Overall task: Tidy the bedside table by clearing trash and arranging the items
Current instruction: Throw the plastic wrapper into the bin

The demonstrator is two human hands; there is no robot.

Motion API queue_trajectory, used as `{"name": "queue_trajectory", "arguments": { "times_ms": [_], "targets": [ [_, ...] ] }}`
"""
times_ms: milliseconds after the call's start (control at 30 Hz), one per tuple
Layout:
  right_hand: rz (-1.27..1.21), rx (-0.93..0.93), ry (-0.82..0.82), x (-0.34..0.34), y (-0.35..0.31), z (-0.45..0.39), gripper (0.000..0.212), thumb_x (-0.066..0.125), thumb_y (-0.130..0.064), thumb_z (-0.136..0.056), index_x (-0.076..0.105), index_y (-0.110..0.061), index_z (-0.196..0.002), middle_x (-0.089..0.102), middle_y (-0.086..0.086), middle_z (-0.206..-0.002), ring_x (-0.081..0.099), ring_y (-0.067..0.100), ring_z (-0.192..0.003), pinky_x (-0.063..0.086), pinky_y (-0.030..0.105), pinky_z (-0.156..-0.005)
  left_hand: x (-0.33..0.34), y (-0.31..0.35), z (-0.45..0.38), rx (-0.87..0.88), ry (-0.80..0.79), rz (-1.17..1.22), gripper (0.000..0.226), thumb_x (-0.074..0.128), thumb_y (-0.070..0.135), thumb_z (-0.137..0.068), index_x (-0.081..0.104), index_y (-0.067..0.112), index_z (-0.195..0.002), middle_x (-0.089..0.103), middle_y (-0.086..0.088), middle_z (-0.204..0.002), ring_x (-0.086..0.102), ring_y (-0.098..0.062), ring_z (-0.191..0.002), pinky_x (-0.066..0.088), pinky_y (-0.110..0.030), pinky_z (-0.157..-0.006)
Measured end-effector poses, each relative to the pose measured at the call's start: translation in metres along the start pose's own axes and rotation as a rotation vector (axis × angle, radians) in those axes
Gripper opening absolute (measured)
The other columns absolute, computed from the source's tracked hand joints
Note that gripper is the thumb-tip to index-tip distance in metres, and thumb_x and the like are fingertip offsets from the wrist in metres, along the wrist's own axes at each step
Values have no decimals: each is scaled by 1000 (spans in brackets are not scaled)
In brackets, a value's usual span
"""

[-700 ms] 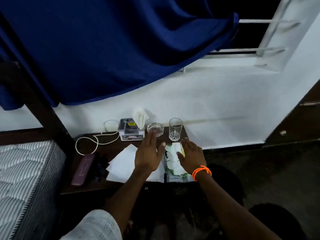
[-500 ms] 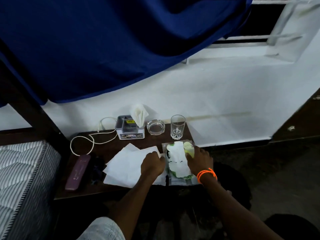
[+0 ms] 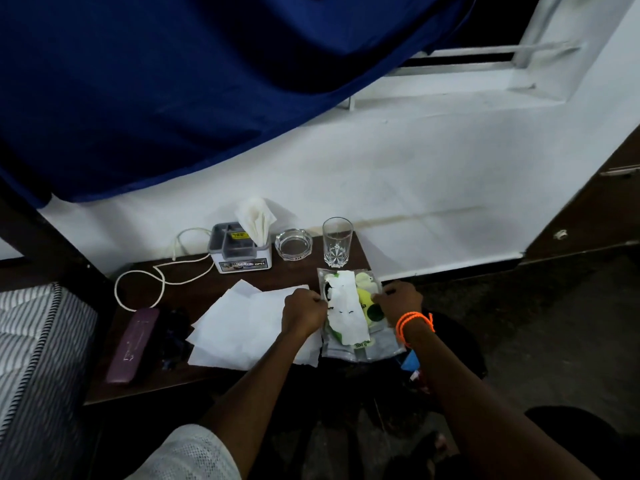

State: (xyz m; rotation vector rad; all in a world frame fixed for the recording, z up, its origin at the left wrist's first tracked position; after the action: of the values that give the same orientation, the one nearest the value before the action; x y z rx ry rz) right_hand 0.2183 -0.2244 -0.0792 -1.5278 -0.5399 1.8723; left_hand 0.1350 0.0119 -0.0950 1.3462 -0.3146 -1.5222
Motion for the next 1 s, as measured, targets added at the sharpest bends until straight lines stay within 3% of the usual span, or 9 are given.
{"name": "queue_trajectory", "arguments": {
  "times_ms": [133,200,367,467,600,800,900,1000],
  "targets": [
    [-147,21,-25,-14,-7,6,16,87,-10,-72,78,-4,-84,75,14,-83,69,23,-82,58,34,-84,13,5,-5,5,-5,136,14,66,34,-65,76,44,-64,76,0,-71,76,-27,-78,65,-45,-76],
    [-231,5,-25,-22,-14,9,17,88,-6,-70,77,-5,-84,72,11,-79,67,21,-81,57,33,-79,13,28,10,20,-14,197,10,69,34,-67,77,40,-63,75,2,-66,76,-23,-73,65,-44,-75],
    [-183,-118,-17,-45,-29,17,15,85,-9,-73,78,-5,-85,69,5,-76,63,13,-75,46,23,-70,23,80,38,99,44,193,12,71,17,-80,83,15,-83,79,-3,-81,73,-15,-79,59,-31,-76],
    [-200,-121,5,-59,-22,21,8,84,-8,-73,78,-9,-78,68,2,-65,62,10,-62,48,22,-63,43,94,44,96,35,255,13,71,15,-80,83,14,-86,78,-3,-81,72,-15,-78,57,-30,-74],
    [-161,-48,49,-80,11,14,9,82,-12,-70,81,-14,-79,64,-6,-56,63,10,-63,44,19,-60,89,105,48,101,-80,293,23,71,19,-79,81,19,-100,79,2,-97,72,-14,-94,58,-29,-87],
    [-172,87,93,-96,67,4,10,79,-9,-75,81,-16,-82,73,5,-74,66,13,-76,46,22,-67,157,108,49,183,-227,185,40,72,16,-82,73,19,-121,76,-3,-114,70,-18,-108,49,-21,-86],
    [-82,133,47,-84,94,-2,14,78,-10,-73,81,-15,-85,78,9,-84,73,21,-86,58,30,-77,196,97,44,199,-353,100,52,79,16,-77,68,19,-128,75,-3,-119,70,-19,-110,53,-26,-91],
    [-103,186,44,-70,126,-8,13,76,-7,-72,80,-16,-81,78,12,-86,74,25,-87,60,36,-82,237,80,36,207,-489,56,71,80,25,-62,63,23,-131,73,-2,-123,69,-20,-115,55,-35,-98]
  ]
}}
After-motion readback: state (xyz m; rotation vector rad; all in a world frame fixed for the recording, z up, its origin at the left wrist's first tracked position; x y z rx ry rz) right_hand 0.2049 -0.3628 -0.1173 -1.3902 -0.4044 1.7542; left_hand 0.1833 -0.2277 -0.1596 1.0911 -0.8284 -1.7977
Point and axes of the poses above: each hand's wrist, its own z-axis away from the middle knuckle, its own x-axis out of the palm, y = z × x, the point moved 9 cm from there along -z, towards the middle knuckle
